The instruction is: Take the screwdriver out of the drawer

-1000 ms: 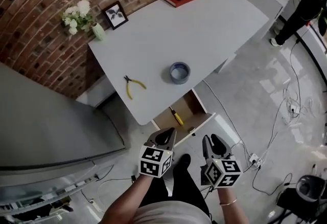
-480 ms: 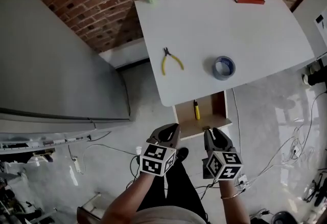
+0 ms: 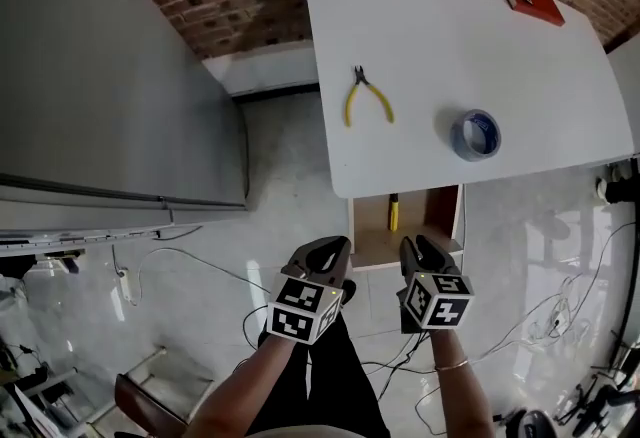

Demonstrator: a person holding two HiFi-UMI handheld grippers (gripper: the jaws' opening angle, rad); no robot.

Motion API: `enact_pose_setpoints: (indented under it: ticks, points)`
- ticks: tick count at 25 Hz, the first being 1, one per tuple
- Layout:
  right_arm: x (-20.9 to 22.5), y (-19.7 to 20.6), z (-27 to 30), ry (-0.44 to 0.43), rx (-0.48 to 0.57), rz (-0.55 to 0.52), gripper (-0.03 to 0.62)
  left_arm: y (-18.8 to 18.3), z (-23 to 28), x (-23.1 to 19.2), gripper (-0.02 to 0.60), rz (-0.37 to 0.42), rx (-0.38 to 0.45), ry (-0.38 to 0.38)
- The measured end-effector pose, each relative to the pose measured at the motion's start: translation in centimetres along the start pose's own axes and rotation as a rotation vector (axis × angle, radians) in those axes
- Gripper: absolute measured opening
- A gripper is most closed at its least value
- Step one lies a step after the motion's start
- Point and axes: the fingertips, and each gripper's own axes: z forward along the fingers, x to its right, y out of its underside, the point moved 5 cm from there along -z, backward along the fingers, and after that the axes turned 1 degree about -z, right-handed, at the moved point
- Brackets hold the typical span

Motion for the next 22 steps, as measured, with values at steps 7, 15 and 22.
enact_pose_setpoints:
  ticks: [7, 15, 22]
  points:
    - [1.1, 0.9, 5.3, 0.018, -0.108, -0.081, 0.114, 1.1, 1.5, -2.6, -0.006, -0.043, 0.023, -0.018]
    - [2.0, 2.1, 10.1, 0.049, -0.172, -0.175, 0.114, 3.5, 2.8, -4.6, -0.006, -0.068, 0.020, -0.035]
    - [3.0, 2.3, 13.6, 0.089, -0.185, -0.230, 0.114, 4.4, 3.9, -6.7, -0.006, -0.107, 0.035, -0.058]
